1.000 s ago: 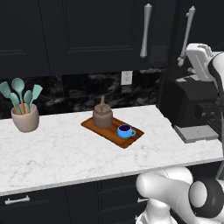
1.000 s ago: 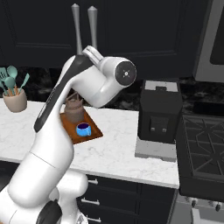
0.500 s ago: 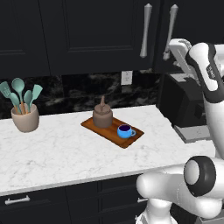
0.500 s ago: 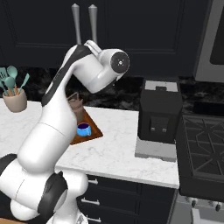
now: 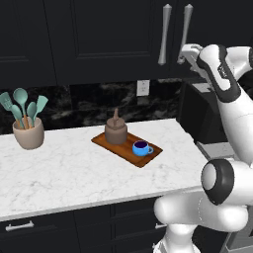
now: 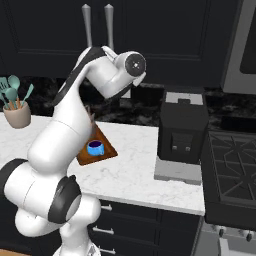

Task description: Pick the kettle from the counter and place it on the tray. Then pick the mug from the cabinet and place it on the tray. Then close the cabinet doors.

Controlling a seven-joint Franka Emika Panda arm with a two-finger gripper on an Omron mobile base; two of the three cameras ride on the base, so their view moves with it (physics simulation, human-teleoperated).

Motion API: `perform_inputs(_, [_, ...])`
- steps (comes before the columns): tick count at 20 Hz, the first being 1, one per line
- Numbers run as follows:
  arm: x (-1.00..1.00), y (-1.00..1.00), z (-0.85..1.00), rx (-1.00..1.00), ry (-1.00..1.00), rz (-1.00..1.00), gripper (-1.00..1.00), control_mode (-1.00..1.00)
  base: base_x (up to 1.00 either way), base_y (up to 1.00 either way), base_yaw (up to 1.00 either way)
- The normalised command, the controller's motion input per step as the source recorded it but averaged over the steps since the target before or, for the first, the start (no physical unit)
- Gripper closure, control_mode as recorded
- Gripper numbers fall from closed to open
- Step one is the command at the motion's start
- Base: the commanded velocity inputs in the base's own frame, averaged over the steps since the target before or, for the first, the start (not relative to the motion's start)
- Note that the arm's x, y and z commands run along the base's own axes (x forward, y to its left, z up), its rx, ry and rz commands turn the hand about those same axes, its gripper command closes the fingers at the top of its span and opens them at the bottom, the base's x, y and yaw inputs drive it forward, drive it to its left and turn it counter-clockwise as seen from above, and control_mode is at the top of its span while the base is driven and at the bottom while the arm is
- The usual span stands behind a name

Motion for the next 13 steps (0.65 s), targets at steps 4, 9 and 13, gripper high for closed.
perform_inputs(4, [0.59,0.00,-0.22,-0.10,0.00,-0.07,-1.00,-1.00,0.00,0.00,0.00])
perform_inputs(9, [0.43,0.00,-0.26,-0.10,0.00,-0.10,-1.00,-1.00,0.00,0.00,0.00])
perform_inputs(13, [0.33,0.00,-0.25,-0.08,0.00,-0.13,-1.00,-1.00,0.00,0.00,0.00])
